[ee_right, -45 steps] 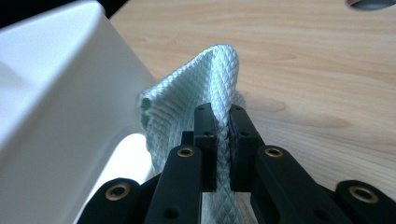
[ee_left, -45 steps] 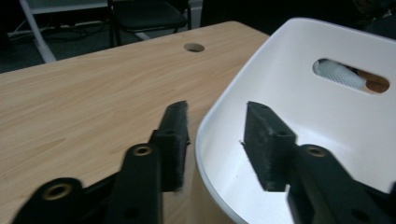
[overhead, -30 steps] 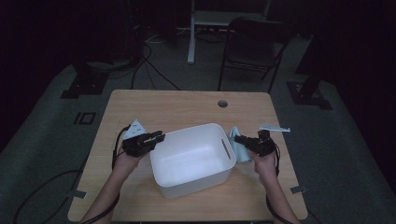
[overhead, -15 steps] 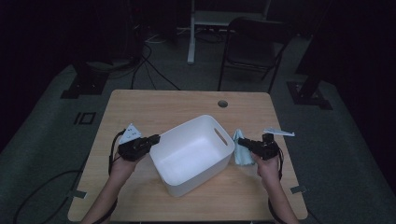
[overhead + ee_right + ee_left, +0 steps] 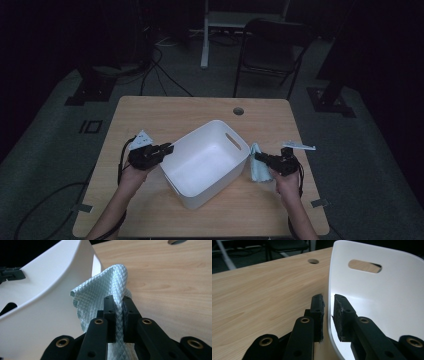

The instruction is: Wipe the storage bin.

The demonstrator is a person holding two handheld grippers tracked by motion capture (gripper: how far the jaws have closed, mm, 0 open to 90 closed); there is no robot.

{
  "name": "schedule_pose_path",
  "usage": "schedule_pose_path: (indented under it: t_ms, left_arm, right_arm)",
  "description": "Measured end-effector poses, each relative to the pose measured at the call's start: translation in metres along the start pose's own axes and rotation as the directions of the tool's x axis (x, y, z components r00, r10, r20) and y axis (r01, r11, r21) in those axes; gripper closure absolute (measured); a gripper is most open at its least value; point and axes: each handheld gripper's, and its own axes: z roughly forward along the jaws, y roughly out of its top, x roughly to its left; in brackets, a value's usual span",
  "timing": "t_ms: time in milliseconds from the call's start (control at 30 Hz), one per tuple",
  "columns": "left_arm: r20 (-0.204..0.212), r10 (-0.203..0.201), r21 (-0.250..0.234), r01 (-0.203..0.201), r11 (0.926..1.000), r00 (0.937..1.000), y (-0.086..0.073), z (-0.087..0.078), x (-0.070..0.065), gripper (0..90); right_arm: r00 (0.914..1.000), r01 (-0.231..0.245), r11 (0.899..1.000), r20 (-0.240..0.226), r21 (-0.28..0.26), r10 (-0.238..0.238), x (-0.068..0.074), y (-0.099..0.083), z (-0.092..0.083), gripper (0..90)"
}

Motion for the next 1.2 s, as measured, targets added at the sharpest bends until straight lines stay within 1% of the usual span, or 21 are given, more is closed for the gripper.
schedule_pose_path:
  t_ms: [33,67,100,133,167,200,233,333,400,433,467,600,667,700,767,833,900,1000,1100,1167,1200]
  left_arm:
    - [0.002,-0.001,0.002,0.001,1.0000,1.0000,0.000,0.001,0.000,77.9]
    - [-0.009,0.003,-0.003,-0.003,1.0000,1.0000,0.001,0.002,-0.001,78.0]
    - [-0.008,0.004,-0.008,-0.004,1.0000,1.0000,0.001,0.002,-0.001,78.4]
    - [-0.005,0.003,-0.009,-0.003,1.0000,1.0000,0.002,0.003,-0.001,80.0]
    - [-0.015,0.008,-0.011,-0.008,0.9999,0.9999,0.002,0.003,-0.002,81.5]
    - [-0.016,0.006,-0.011,-0.006,0.9999,0.9998,0.002,0.003,-0.002,85.0]
    - [-0.011,-0.001,-0.009,0.001,1.0000,0.9999,0.002,0.004,-0.002,85.0]
    - [-0.022,0.008,-0.009,-0.008,0.9999,0.9997,0.002,0.005,-0.004,86.4]
    - [-0.043,0.019,-0.010,-0.020,0.9998,0.9989,0.001,0.004,-0.008,87.5]
    - [-0.051,0.017,-0.011,-0.018,0.9998,0.9986,0.001,0.003,-0.009,87.7]
    - [-0.073,0.014,-0.012,-0.015,0.9998,0.9972,0.000,0.002,-0.011,87.8]
    - [-0.126,-0.004,-0.014,0.003,0.9999,0.9921,-0.003,-0.004,-0.016,88.0]
    - [-0.130,-0.015,-0.015,0.013,0.9998,0.9914,-0.004,-0.006,-0.017,87.9]
    - [-0.142,-0.010,-0.014,0.008,0.9999,0.9899,-0.005,-0.006,-0.019,87.8]
    - [-0.144,-0.003,-0.018,0.000,0.9998,0.9896,-0.006,-0.006,-0.020,87.7]
    - [-0.145,0.013,-0.005,-0.013,0.9999,0.9894,-0.004,-0.006,-0.021,87.7]
    - [-0.133,0.012,-0.006,-0.012,0.9999,0.9910,-0.005,-0.007,-0.020,87.6]
    - [-0.129,0.008,-0.013,-0.010,0.9999,0.9916,-0.006,-0.006,-0.018,87.6]
    - [-0.130,0.007,-0.021,-0.010,0.9997,0.9915,-0.007,-0.006,-0.018,87.5]
    - [-0.135,0.010,-0.025,-0.014,0.9996,0.9908,-0.008,-0.005,-0.019,87.3]
    - [-0.138,0.013,-0.027,-0.017,0.9995,0.9903,-0.008,-0.005,-0.020,87.3]
  right_arm:
    - [1.0000,0.001,1.000,0.003,0.003,-0.001,-0.001,-0.001,0.000,84.0]
    - [1.0000,-0.003,1.000,0.004,0.006,0.003,-0.001,-0.002,0.000,83.9]
    - [1.0000,-0.004,1.000,0.005,0.008,0.004,-0.001,-0.003,0.000,83.9]
    - [1.0000,0.000,1.000,0.008,0.011,0.000,-0.001,-0.003,0.000,84.0]
    - [0.9999,0.003,1.000,0.011,0.015,-0.003,-0.001,-0.004,0.001,83.9]
    - [0.9999,0.005,1.000,0.012,0.019,-0.005,-0.001,-0.004,0.001,83.9]
    - [0.9999,0.001,1.000,0.011,0.020,-0.002,-0.002,-0.005,0.001,83.9]
    - [1.0000,-0.003,1.000,0.009,0.019,0.003,-0.002,-0.006,0.001,83.9]
    - [0.9999,-0.005,1.000,0.010,0.021,0.004,-0.003,-0.006,0.002,83.9]
    - [0.9999,-0.008,1.000,0.009,0.020,0.008,-0.003,-0.007,0.002,83.9]
    - [0.9999,-0.010,1.000,0.010,0.020,0.010,-0.004,-0.007,0.002,83.9]
    - [0.9999,-0.014,1.000,0.005,0.015,0.014,-0.003,-0.006,0.000,83.9]
    - [0.9999,-0.010,1.000,0.005,0.011,0.010,-0.003,-0.005,0.000,83.9]
    - [0.9999,-0.010,1.000,0.005,0.011,0.010,-0.003,-0.005,0.000,84.0]
    - [0.9999,-0.012,1.000,0.001,0.010,0.012,-0.002,-0.005,0.000,83.9]
    - [1.0000,-0.008,1.000,-0.004,0.010,0.008,0.000,-0.004,0.000,83.9]
    - [1.0000,-0.001,1.000,-0.007,0.010,0.001,0.002,-0.004,0.001,83.9]
    - [0.9999,0.008,1.000,-0.014,0.003,-0.008,0.005,-0.002,0.000,84.0]
    - [0.9994,0.011,1.000,-0.033,-0.022,-0.012,0.009,0.003,-0.005,84.0]
    - [0.9986,0.012,0.999,-0.052,-0.045,-0.014,0.013,0.007,-0.010,84.0]
    - [0.9978,0.020,0.998,-0.062,-0.065,-0.024,0.016,0.010,-0.014,84.0]
